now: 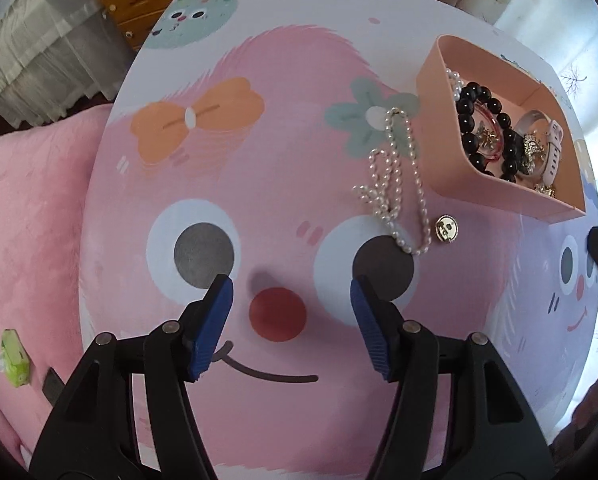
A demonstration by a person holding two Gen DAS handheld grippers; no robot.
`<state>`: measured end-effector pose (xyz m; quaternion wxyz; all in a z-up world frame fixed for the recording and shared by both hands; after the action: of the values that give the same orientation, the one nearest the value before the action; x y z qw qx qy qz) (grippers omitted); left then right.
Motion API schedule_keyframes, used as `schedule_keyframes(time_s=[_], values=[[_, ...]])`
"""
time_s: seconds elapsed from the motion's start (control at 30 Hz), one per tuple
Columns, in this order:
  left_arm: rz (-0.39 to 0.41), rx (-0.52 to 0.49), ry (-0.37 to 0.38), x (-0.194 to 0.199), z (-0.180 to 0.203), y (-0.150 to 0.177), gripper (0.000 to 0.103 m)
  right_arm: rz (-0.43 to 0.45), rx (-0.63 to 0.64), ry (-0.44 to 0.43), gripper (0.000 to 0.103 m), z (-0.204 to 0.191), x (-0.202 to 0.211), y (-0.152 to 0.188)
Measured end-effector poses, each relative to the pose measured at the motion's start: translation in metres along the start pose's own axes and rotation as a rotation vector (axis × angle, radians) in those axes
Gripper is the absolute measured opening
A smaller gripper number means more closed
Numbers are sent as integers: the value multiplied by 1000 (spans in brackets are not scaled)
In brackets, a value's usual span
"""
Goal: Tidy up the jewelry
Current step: 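Move both open tools back toward the pearl necklace and gold pendant, then grasp the pearl necklace with the left tool while the right tool grasps the gold coin pendant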
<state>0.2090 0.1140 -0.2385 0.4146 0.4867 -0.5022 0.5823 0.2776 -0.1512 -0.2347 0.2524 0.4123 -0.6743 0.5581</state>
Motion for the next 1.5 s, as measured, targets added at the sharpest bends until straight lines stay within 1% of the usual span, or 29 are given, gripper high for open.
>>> schedule_keyframes(time_s=[0.1,0.2,0.23,0.3,0.37,0.4,0.43,0.57,0.67,0.73,0.8,0.83,0.87,0.9,1.0,1.03,1.1,1.13,1.2,1.23,1.27,1.3,1.33,1.37,1.4,1.43,1.47,1.5], values=[[2,-6,34,1,-10,3,59,-27,18,2,51,-15,-12,15],[-48,-32,72,-2,-17,-1,59,-39,51,-1,51,-30,-23,27],[-53,-46,83,-3,-19,-1,59,-41,72,-3,51,-37,-27,30],[-45,-95,100,-6,-24,-4,59,-36,131,2,51,-52,-35,35],[-30,-168,99,-6,-25,-8,59,-29,197,11,51,-64,-43,38],[-21,-220,111,-6,-24,-11,59,-23,247,20,51,-73,-48,41],[-14,-251,122,-6,-24,-13,59,-21,286,28,51,-79,-52,42],[54,-400,196,-5,-21,-23,59,-16,457,49,51,-105,-70,57],[124,-522,245,-6,-17,-26,59,-12,490,55,51,-112,-78,62],[167,-579,279,-7,-16,-27,59,2,487,62,51,-115,-81,63],[192,-609,312,-10,-15,-28,59,10,479,69,51,-117,-87,62],[219,-616,323,-8,-14,-28,59,12,480,74,51,-117,-89,62],[237,-622,348,-7,-14,-29,59,15,485,81,51,-118,-91,61],[240,-621,365,-9,-6,-29,59,15,489,86,50,-118,-93,60],[274,-622,385,-7,-4,-33,58,16,490,77,45,-119,-99,59],[280,-626,382,-7,-3,-33,57,13,490,74,43,-119,-101,58],[303,-641,378,-7,1,-32,50,6,500,80,39,-121,-106,59],[313,-649,371,-13,14,-29,49,6,504,82,37,-118,-106,59],[335,-668,354,-13,21,-26,41,16,497,84,36,-118,-109,58],[347,-677,341,-14,22,-25,40,18,490,84,35,-117,-110,57],[354,-681,333,-16,26,-23,36,19,481,83,34,-116,-111,57],[361,-686,325,-15,25,-21,29,20,473,78,32,-116,-112,56],[365,-690,323,-16,27,-20,26,21,467,76,30,-116,-113,55],[367,-692,327,-17,27,-18,22,23,465,77,29,-116,-115,53],[370,-697,337,-17,26,-14,16,24,464,75,27,-115,-116,53],[370,-708,339,-16,26,-12,12,24,464,71,25,-115,-115,53],[374,-726,333,-15,26,-9,10,23,461,69,25,-115,-116,52],[378,-734,322,-15,27,-6,10,23,456,66,24,-115,-117,52]])
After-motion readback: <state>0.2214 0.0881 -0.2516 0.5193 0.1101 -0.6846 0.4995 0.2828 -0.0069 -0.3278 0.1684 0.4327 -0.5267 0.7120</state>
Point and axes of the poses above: each gripper's, at about its wrist camera, not at the fingertips, and x roughly against the way its jaws point, z to its right, y to its underside, the point moved 1 cm from there along -x, roughly the way its jaws point, and after that the axes turned 3 degrees about -x, right-handed, at the moved point
